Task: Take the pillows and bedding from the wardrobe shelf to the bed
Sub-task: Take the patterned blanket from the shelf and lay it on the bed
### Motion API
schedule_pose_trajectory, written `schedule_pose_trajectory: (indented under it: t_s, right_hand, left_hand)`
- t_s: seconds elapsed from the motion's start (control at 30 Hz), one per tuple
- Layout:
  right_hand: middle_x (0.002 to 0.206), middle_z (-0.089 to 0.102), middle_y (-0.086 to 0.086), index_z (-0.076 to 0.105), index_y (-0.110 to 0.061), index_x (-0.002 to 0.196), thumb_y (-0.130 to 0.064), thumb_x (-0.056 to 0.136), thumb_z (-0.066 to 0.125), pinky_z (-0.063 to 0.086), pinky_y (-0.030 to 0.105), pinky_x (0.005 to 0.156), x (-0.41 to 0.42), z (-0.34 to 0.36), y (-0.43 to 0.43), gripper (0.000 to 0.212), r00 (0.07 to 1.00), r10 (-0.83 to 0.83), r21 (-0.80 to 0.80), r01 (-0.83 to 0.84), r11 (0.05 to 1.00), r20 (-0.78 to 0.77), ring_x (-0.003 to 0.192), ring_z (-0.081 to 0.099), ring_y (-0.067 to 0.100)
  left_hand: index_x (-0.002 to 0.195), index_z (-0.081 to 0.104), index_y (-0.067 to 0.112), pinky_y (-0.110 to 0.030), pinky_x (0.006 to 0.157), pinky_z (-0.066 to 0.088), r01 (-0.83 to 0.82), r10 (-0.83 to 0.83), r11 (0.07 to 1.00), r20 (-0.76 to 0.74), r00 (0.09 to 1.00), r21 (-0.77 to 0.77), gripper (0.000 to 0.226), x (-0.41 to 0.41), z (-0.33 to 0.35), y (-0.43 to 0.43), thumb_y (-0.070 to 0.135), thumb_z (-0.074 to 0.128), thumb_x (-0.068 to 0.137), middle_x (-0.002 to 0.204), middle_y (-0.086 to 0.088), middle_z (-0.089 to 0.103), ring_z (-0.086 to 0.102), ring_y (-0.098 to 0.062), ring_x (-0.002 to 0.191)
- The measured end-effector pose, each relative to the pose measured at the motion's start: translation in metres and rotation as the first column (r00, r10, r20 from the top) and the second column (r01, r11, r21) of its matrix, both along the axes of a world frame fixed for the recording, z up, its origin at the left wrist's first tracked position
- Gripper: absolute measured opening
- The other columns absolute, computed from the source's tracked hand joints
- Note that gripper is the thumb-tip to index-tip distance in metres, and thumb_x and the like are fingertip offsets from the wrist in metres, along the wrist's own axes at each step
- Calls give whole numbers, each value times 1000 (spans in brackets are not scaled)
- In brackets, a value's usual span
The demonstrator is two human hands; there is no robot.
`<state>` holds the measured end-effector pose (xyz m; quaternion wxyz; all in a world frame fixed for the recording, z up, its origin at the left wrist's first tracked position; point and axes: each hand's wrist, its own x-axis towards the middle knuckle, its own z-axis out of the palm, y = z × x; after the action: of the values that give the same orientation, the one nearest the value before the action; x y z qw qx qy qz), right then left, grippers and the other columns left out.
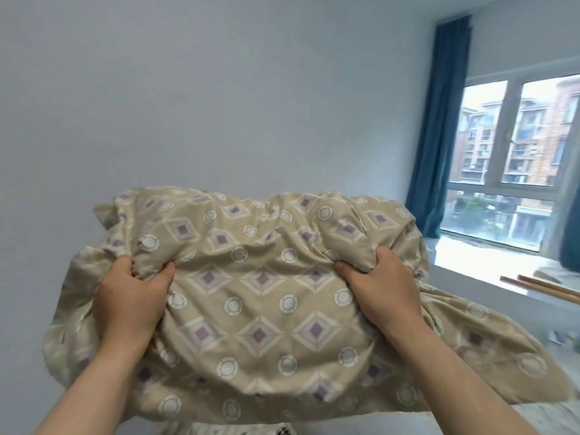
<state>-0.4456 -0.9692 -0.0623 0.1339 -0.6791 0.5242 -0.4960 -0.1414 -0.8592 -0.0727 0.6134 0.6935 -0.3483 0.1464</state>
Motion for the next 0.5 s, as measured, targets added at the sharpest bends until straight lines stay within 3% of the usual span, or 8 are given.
schedule_pose_trajectory:
  t_s: [0.23,0.37,0.5]
  right_hand:
    - [85,62,-2,56,-24,89,-64,69,67,41,35,68,-90,-15,-28,46,933,-359,52,359,932,-26,85,59,28]
    - [76,52,-10,52,-27,85,-65,69,67,41,36,68,-133,-26,-29,44,848,-529,93,528,844,-19,76,50,22]
    - [78,55,-9,56,-24,90,-66,69,67,43,35,68,-188,-42,-9,48,739,-672,121,672,731,-43,77,53,22]
  left_hand:
    - [69,51,14,-45,64,48,342,-340,938,-37,940,61,37,-71,-22,-145,48,64,69,67,-7,58,55,-35,67]
    - [72,54,13,-43,64,48,522,-519,847,-57,853,95,31,-120,-34,-209,38,72,77,69,-6,60,56,-34,69]
    - [71,53,13,-42,63,47,662,-658,739,-76,749,123,32,-192,-52,-243,39,72,77,68,-6,60,56,-34,68]
